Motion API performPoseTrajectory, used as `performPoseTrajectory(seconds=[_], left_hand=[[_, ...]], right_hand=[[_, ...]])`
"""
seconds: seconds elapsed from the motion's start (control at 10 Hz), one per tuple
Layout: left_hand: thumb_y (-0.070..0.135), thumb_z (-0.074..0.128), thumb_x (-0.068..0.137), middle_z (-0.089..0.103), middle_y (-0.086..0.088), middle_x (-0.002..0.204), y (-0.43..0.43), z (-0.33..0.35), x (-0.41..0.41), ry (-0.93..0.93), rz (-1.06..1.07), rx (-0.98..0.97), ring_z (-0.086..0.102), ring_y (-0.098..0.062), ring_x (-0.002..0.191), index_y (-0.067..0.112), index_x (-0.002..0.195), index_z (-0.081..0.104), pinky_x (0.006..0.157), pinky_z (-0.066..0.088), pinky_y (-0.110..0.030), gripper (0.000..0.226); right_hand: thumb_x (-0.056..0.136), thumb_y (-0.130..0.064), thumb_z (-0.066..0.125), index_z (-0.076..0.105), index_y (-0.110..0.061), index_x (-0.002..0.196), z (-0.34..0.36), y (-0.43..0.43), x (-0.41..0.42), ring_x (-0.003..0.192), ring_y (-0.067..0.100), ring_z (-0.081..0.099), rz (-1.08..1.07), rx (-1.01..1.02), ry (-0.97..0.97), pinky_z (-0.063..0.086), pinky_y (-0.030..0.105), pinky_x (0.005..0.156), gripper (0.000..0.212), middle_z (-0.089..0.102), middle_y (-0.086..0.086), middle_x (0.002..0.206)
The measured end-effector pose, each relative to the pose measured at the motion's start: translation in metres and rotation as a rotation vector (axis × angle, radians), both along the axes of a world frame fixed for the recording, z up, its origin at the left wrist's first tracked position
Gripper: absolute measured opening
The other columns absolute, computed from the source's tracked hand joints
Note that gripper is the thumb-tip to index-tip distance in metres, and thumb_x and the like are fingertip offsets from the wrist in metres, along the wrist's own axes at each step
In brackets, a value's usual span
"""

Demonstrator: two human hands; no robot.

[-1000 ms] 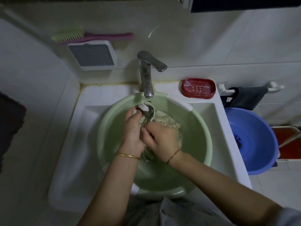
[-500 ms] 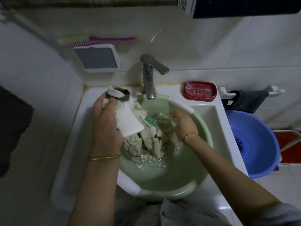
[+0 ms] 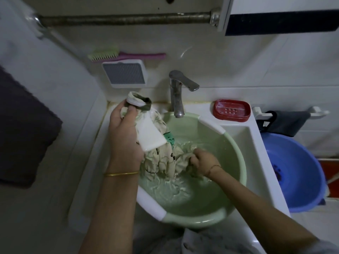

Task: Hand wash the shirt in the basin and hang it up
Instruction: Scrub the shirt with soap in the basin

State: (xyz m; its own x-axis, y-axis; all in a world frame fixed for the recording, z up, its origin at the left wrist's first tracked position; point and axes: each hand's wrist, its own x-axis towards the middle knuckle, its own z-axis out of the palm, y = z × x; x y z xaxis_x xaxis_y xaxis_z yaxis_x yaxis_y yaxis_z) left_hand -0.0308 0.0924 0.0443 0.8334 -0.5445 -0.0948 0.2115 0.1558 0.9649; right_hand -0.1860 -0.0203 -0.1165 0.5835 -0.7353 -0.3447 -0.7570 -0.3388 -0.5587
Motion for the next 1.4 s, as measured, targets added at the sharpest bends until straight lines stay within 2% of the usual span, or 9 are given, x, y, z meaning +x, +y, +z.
performPoseTrajectory(seconds=[0.2,0.3,0.4,0.5,0.6,0.8,0.9,1.2,1.4], left_hand=[[0.017,0.051,0.096,0.062,-0.003,0.082,-0.017,-0.030,-0.007,0.222,0.120,0.032,0.062,-0.006,0.051,0.009,0.112,0.055,0.044,0.049,-0.020,0.018],[0.021,0.056,0.094,0.066,-0.002,0.073,-0.026,-0.040,-0.017,0.360,0.110,0.026,0.065,-0.012,0.055,0.008,0.097,0.058,0.049,0.055,-0.028,0.013],[0.018,0.054,0.094,0.072,-0.006,0.081,-0.036,-0.052,-0.030,0.417,0.051,-0.051,0.068,-0.021,0.071,0.010,0.095,0.062,0.066,0.057,-0.046,0.011],[0.016,0.053,0.095,0.064,-0.023,0.111,-0.044,-0.064,-0.042,0.451,0.035,-0.079,0.062,-0.038,0.096,0.003,0.118,0.056,0.085,0.049,-0.062,0.027],[0.019,0.048,0.096,0.059,-0.025,0.114,-0.051,-0.072,-0.044,0.474,-0.001,-0.080,0.060,-0.040,0.098,0.001,0.122,0.049,0.084,0.053,-0.050,0.031],[0.027,0.041,0.099,0.062,-0.014,0.094,-0.054,-0.078,-0.059,0.622,-0.092,-0.084,0.062,-0.025,0.080,0.005,0.129,0.049,0.070,0.055,-0.033,0.037],[0.019,0.041,0.100,0.064,-0.010,0.091,-0.053,-0.079,-0.064,0.574,-0.032,-0.070,0.064,-0.020,0.076,0.006,0.126,0.049,0.069,0.056,-0.029,0.030],[0.029,0.041,0.099,0.061,-0.019,0.107,-0.052,-0.087,-0.042,0.661,0.020,0.045,0.062,-0.027,0.086,0.003,0.126,0.053,0.073,0.055,-0.034,0.039],[0.023,0.041,0.100,0.064,-0.020,0.099,-0.049,-0.085,-0.048,0.639,0.041,0.000,0.063,-0.031,0.084,0.006,0.123,0.051,0.083,0.052,-0.044,0.031]], right_hand=[[0.094,-0.016,0.041,0.052,-0.013,0.083,0.045,-0.001,-0.033,0.078,0.022,0.058,-0.557,0.471,-0.774,0.049,0.036,0.069,0.016,0.060,0.009,0.081],[0.095,-0.013,0.036,0.051,-0.015,0.087,0.066,-0.003,-0.032,0.080,0.023,0.061,-0.633,0.616,-0.983,0.049,0.030,0.061,0.017,0.063,0.011,0.085],[0.094,-0.014,0.039,0.056,-0.017,0.091,0.078,0.002,-0.023,0.092,0.029,0.060,-0.648,0.606,-1.087,0.049,0.042,0.079,0.017,0.062,0.016,0.095],[0.087,-0.031,0.046,0.063,-0.032,0.087,0.083,0.013,-0.012,0.105,0.024,0.059,-0.502,0.429,-1.056,0.046,0.044,0.097,0.017,0.061,0.015,0.106],[0.090,-0.028,0.047,0.055,-0.028,0.089,0.085,0.030,0.000,0.083,-0.004,0.056,-0.317,0.276,-0.990,0.045,0.014,0.079,0.008,0.058,-0.004,0.090],[0.086,-0.033,0.052,0.052,-0.028,0.084,0.066,0.025,0.030,0.082,0.000,0.044,-0.181,-0.071,-0.810,0.035,0.009,0.074,0.005,0.050,-0.001,0.087],[0.091,-0.019,0.053,0.049,-0.020,0.084,0.066,0.013,0.043,0.075,0.008,0.041,-0.224,-0.118,-0.722,0.032,0.013,0.065,0.009,0.051,0.010,0.089],[0.086,-0.037,0.042,0.057,-0.010,0.078,0.072,0.040,0.030,0.072,0.013,0.046,0.050,-0.246,-0.644,0.034,0.028,0.061,0.032,0.051,-0.001,0.075],[0.091,-0.027,0.052,0.056,-0.009,0.082,0.064,0.019,0.029,0.076,0.027,0.054,-0.076,-0.215,-0.511,0.043,0.037,0.066,0.020,0.058,0.009,0.080]])
